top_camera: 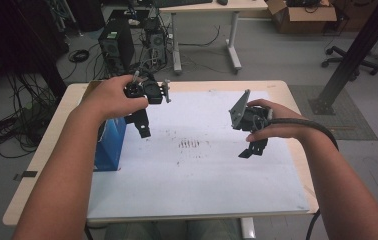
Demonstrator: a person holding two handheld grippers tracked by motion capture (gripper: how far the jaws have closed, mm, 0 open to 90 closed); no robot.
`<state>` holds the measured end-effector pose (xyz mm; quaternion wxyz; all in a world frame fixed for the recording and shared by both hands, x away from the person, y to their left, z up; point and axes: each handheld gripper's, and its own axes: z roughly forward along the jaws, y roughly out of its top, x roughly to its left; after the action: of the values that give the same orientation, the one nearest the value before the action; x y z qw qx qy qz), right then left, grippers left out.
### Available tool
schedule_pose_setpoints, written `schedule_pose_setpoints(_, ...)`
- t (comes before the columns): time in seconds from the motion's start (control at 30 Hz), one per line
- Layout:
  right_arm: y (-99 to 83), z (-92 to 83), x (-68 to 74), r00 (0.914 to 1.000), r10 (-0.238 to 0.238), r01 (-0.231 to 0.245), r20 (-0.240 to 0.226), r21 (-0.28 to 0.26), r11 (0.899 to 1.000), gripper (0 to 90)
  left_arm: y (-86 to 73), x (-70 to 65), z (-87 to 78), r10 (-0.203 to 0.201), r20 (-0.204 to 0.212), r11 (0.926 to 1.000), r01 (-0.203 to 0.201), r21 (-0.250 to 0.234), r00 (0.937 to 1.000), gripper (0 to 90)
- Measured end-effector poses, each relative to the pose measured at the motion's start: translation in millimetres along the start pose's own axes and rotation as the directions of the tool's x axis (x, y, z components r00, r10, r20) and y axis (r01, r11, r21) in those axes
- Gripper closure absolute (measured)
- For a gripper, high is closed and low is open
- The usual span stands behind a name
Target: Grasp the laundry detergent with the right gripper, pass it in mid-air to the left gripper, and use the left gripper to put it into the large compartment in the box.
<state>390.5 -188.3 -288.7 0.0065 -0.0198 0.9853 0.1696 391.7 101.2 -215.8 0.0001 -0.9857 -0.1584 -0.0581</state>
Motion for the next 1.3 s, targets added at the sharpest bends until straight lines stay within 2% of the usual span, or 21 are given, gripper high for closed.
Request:
schedule_pose_setpoints(0.23, 2.6, 2.4, 0.5, 0.9999, -0.01, 0.01, -0.007, 0.01, 1.0, 3.6, 3.5, -3.6, 2.1, 0.018, -0.009, 0.9998, -0.018, 0.002, 0.9998, 4.6)
schedule_pose_setpoints(0.47, -0.6, 4.0, -3.2, 0.9999, -0.005, 0.006, -0.008, 0.012, 1.0, 3.7, 8.6, -2.6, 6.2, 0.052, 0.025, 0.9982, -0.053, 0.029, 0.9983, 4.6)
schedule_pose_setpoints(0.9, -2.8, 5.9, -7.0, 0.9999, 0.01, -0.01, -0.006, 0.031, 0.999, 3.6, 8.7, 6.6, 10.2, 0.051, 0.044, 0.9982, -0.053, 0.03, 0.9977, 4.6)
schedule_pose_setpoints(1.3, -5.6, 7.9, -8.9, 0.9998, 0.019, -0.018, -0.01, 0.037, 0.999, 3.7, 6.3, 9.6, 10.4, 0.051, 0.048, 0.9979, -0.053, 0.037, 0.9976, 4.7)
